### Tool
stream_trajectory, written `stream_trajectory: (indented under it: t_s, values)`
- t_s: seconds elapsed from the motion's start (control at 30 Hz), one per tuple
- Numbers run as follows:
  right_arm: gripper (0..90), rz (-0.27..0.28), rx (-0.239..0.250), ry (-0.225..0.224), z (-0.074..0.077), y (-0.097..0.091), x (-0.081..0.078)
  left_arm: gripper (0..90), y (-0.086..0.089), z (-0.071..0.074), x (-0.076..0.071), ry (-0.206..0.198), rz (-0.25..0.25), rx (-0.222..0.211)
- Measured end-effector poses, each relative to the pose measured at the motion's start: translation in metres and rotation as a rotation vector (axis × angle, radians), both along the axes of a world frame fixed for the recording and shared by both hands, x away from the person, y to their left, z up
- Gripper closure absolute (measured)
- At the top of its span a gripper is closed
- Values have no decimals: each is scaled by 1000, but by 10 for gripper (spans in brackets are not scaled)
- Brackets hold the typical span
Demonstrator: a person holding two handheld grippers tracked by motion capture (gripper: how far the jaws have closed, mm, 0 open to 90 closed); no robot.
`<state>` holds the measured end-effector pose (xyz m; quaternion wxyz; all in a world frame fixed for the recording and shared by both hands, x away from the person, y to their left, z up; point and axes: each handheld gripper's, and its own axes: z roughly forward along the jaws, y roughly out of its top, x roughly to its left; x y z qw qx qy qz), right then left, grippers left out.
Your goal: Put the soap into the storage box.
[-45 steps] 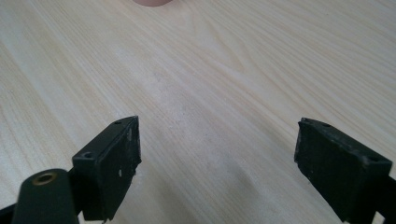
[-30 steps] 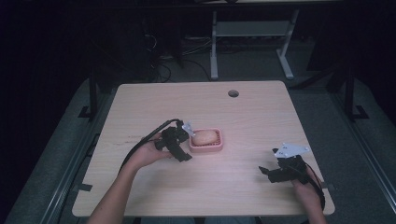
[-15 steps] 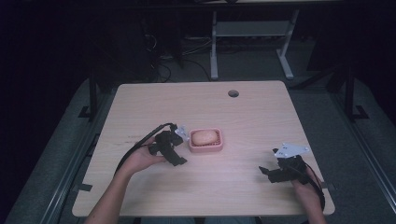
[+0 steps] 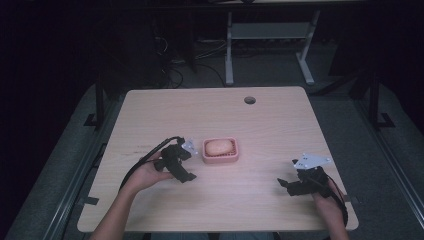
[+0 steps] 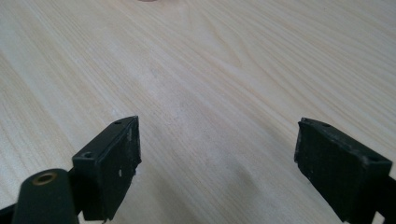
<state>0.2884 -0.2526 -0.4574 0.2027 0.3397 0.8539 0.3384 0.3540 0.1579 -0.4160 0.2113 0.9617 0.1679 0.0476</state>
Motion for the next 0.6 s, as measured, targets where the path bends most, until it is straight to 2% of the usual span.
stream_trajectory:
  t_s: [0.23,0.6]
  values:
    - [139,-1,-2,2,0,0,0,222,6,-4,-7,0,1,3]
    - [140,-6,-4,8,-1,0,0,222,20,-11,-17,2,26,-19]
